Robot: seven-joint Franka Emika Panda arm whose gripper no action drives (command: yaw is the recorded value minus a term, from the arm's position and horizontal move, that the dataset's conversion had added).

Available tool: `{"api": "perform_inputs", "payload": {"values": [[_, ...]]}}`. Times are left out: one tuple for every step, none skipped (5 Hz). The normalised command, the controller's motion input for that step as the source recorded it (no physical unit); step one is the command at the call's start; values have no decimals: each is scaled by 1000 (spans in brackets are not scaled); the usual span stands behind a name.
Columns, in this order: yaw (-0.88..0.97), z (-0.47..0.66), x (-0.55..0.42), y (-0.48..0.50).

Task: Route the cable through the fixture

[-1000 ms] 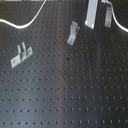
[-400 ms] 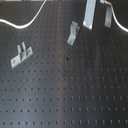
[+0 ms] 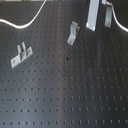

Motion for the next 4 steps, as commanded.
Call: {"api": "perform_inputs", "payload": {"values": [[0,84,116,10],[0,14,0,0],[0,69,0,1],[0,14,0,0]]}}
